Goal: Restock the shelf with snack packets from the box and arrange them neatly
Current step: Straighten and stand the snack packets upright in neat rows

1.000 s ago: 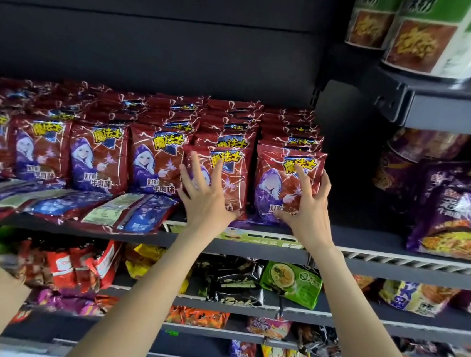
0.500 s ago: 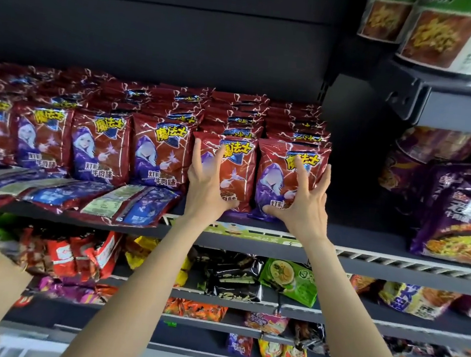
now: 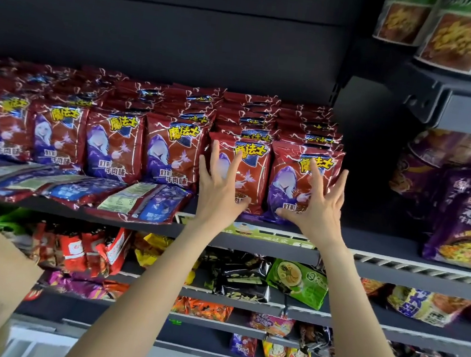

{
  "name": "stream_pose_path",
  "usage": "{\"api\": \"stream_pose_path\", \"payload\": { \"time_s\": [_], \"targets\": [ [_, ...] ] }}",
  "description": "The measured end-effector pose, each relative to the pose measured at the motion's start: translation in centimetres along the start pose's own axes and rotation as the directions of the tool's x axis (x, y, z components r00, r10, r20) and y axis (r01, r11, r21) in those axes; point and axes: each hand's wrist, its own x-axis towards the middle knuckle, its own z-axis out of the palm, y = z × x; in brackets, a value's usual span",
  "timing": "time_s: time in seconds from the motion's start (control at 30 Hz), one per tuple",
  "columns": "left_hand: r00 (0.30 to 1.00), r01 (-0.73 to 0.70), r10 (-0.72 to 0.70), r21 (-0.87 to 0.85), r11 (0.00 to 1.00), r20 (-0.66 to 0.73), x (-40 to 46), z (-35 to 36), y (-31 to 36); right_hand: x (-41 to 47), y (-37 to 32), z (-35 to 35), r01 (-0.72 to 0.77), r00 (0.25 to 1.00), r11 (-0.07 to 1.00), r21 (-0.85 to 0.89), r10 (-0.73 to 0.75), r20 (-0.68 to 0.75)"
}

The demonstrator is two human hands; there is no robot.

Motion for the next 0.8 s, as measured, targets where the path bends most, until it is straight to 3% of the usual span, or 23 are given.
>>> {"api": "stream_pose_path", "payload": {
  "time_s": [0.13,0.23,0.37,0.47,0.57,0.63,0.8],
  "targets": [
    [0.980,-0.162,0.138,-0.177,0.971,-0.141,-2.9,-3.4,1.4,-1.9,-1.1,-0.7,0.025,0.981,1.000,0.004,-0.024,-0.193],
    [0.908,-0.341,0.293,-0.122,0.932,-0.301,-6.7,-6.4,1.1,-4.5,-3.2,-0.4,0.215,0.900,0.973,0.086,-0.163,-0.404],
    [0.765,-0.416,0.361,0.018,0.909,-0.533,-10.8,-8.7,-4.1,-7.8,-7.1,2.3,0.333,0.920,0.921,0.204,-0.269,-0.285],
    [0.715,-0.248,0.217,0.049,0.967,-0.665,-13.7,-9.9,-9.6,-9.5,-9.9,4.7,0.386,0.920,0.888,0.249,-0.350,-0.176],
    [0.735,0.064,-0.016,0.046,0.997,-0.678,-15.3,-10.9,-15.5,-10.2,-12.4,6.7,0.383,0.923,0.881,0.278,-0.376,-0.080],
    [0.785,0.164,-0.083,0.076,0.984,-0.614,-15.1,-11.5,-18.9,-10.2,-13.7,8.0,0.378,0.925,0.887,0.267,-0.374,-0.067],
    [0.917,-0.004,0.098,0.236,0.972,-0.387,-11.7,-12.9,-23.0,-9.6,-16.0,10.5,0.304,0.952,0.926,0.225,-0.290,-0.096]
  ]
}}
